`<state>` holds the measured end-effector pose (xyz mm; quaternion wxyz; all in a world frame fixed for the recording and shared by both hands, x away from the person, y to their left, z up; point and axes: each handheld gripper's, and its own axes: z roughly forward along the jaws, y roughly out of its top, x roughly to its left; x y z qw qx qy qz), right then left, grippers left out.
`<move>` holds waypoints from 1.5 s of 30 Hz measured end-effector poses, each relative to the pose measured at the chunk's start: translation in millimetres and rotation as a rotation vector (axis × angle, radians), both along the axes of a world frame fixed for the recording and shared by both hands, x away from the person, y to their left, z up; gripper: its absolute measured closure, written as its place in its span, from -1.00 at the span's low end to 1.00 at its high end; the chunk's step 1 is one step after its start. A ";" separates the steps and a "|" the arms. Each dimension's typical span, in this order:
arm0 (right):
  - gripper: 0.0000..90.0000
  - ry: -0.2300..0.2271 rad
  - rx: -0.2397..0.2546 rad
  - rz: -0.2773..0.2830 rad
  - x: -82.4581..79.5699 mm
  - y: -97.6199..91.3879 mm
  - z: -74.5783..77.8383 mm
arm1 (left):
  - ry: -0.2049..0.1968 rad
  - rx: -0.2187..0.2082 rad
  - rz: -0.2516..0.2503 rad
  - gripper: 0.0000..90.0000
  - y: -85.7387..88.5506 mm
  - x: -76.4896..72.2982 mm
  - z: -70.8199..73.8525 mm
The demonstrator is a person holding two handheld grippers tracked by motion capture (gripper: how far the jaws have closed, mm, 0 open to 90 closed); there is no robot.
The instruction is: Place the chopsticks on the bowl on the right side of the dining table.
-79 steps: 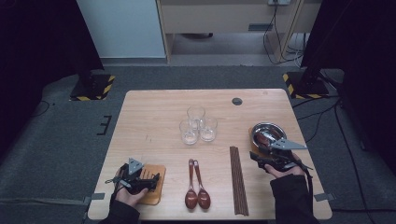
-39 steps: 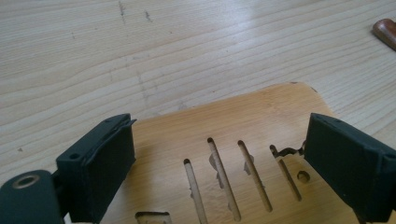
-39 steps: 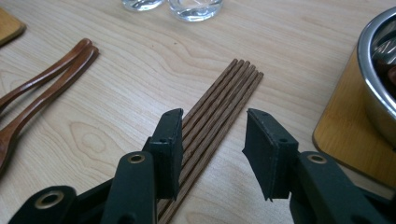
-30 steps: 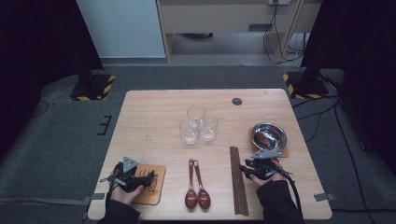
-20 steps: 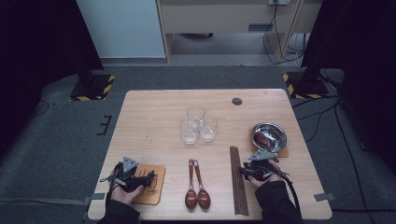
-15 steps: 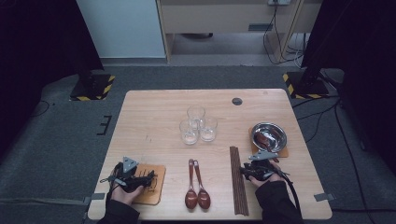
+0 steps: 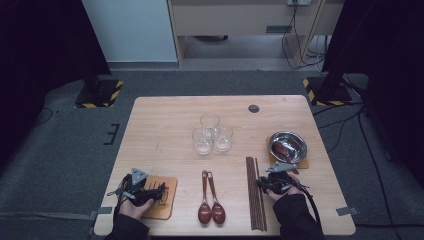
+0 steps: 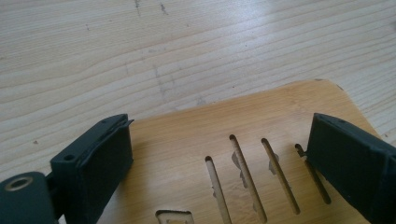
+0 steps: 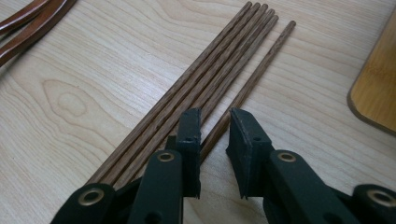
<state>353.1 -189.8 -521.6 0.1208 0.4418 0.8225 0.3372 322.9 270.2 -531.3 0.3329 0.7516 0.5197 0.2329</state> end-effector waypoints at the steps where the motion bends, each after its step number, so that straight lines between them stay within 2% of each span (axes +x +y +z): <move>1: 0.70 -0.001 -0.004 0.001 0.1 -0.9 0.0 | 0.000 0.000 0.000 -0.87 0.0 0.0 0.0; 19: 0.82 0.004 -0.030 -0.037 1.4 -9.4 2.3 | 0.000 0.000 0.000 -0.87 0.0 0.0 0.0; 30: 0.81 0.004 -0.039 -0.057 1.4 -11.5 2.0 | 0.000 0.000 0.000 -0.87 0.0 0.0 0.0; 45: 0.83 0.003 -0.048 -0.054 1.6 -13.7 2.5 | 0.000 0.000 0.000 -0.87 0.0 0.0 0.0</move>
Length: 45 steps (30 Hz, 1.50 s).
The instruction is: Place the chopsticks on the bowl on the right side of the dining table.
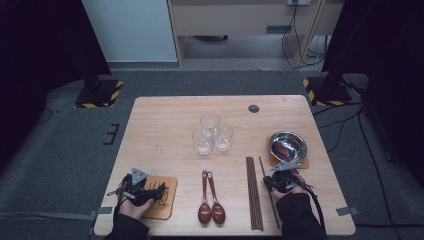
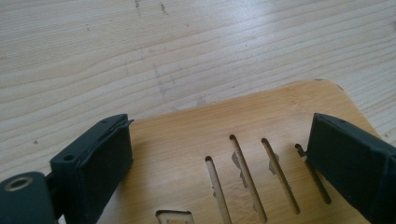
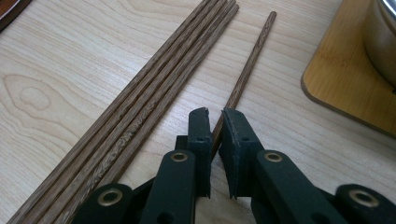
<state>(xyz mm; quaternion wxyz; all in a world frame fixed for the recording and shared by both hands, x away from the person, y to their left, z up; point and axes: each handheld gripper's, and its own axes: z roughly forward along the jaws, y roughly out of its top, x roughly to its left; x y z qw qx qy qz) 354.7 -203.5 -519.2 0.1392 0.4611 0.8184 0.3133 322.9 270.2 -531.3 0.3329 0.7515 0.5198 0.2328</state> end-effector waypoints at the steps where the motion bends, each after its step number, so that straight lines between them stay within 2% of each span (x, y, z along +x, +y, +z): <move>1: 0.83 0.002 0.000 0.002 0.0 -0.4 0.2 | 0.000 0.000 0.000 -0.87 0.0 0.0 0.0; 13: 0.83 -0.017 -0.006 0.028 -0.1 3.4 -1.1 | 0.000 0.000 0.000 -0.87 0.0 0.0 0.0; 24: 0.88 -0.002 -0.019 -0.001 1.1 -4.7 0.8 | 0.000 0.000 0.000 -0.87 0.0 0.0 0.0; 45: 0.87 -0.026 -0.019 -0.017 5.5 -2.9 -1.3 | -0.001 0.000 0.001 -0.87 -0.1 -0.1 0.0</move>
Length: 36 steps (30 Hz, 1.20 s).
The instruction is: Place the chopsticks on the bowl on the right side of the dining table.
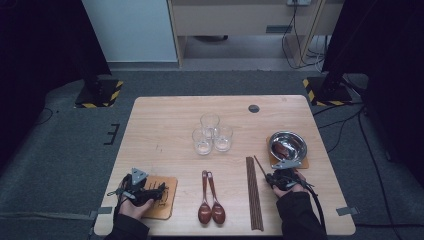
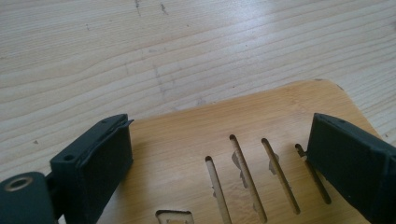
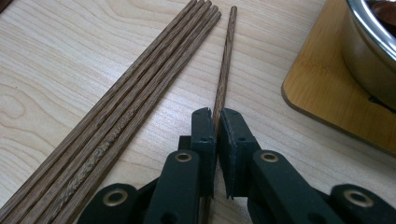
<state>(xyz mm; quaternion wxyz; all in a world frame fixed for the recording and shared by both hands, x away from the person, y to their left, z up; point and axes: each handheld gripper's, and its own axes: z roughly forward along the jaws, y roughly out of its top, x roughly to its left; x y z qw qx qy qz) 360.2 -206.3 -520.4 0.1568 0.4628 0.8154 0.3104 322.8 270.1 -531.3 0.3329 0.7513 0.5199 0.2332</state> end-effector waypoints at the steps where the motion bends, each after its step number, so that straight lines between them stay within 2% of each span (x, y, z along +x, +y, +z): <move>1: 0.85 -0.004 0.002 -0.003 -0.5 0.1 -0.5 | 0.000 0.000 0.000 -0.87 0.0 0.0 0.0; 9: 0.76 -0.016 0.033 -0.016 -8.7 -4.4 1.6 | -0.001 0.001 0.002 -0.87 -0.1 -0.3 -0.1; 22: 0.74 -0.033 0.060 -0.046 -28.0 -20.1 0.4 | -0.001 0.000 0.002 -0.87 -0.1 -0.3 -0.1; 36: 0.77 -0.016 0.083 -0.046 -39.3 -23.5 -1.9 | -0.002 0.001 0.002 -0.87 -0.1 -0.3 -0.1</move>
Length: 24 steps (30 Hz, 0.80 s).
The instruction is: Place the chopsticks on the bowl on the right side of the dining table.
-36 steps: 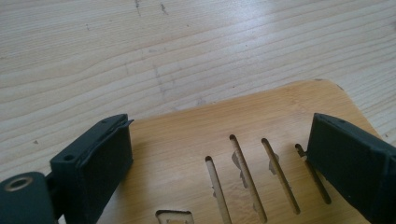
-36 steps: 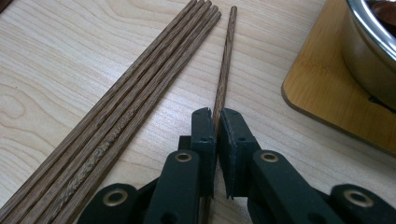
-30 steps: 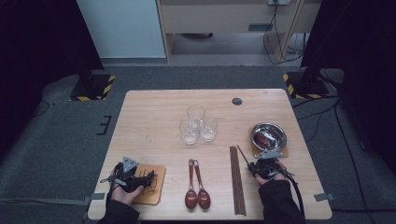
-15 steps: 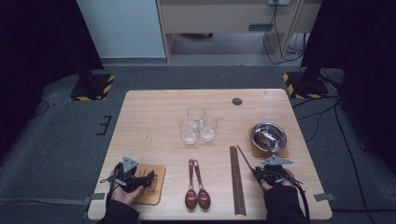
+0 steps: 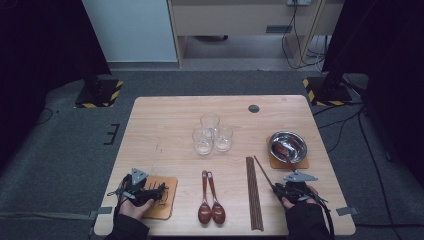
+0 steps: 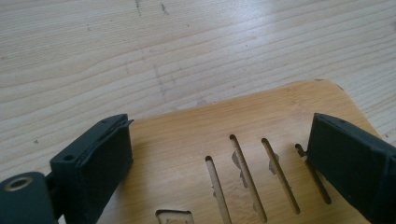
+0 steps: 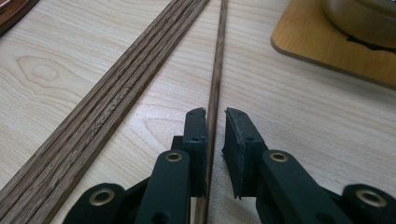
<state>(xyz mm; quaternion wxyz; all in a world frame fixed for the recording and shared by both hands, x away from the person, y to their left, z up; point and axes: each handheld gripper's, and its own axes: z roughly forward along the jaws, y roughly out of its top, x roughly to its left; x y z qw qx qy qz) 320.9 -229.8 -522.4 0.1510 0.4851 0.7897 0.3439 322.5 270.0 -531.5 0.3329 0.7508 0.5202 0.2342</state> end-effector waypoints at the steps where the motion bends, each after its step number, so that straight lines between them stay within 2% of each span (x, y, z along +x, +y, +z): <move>1: 0.77 0.005 -0.004 0.003 -0.1 0.6 -0.3 | 0.000 0.000 0.000 -0.87 0.0 0.0 0.0; 11: 0.89 0.006 -0.011 -0.002 -1.3 2.1 -1.9 | 0.000 0.000 0.000 -0.87 0.0 0.0 0.0; 17: 0.89 0.022 0.010 -0.009 0.8 -1.0 -1.9 | 0.000 0.000 0.000 -0.87 0.0 0.0 0.0; 24: 0.89 0.002 0.032 -0.017 2.7 -7.8 4.2 | 0.000 0.000 0.000 -0.87 0.0 0.0 0.0</move>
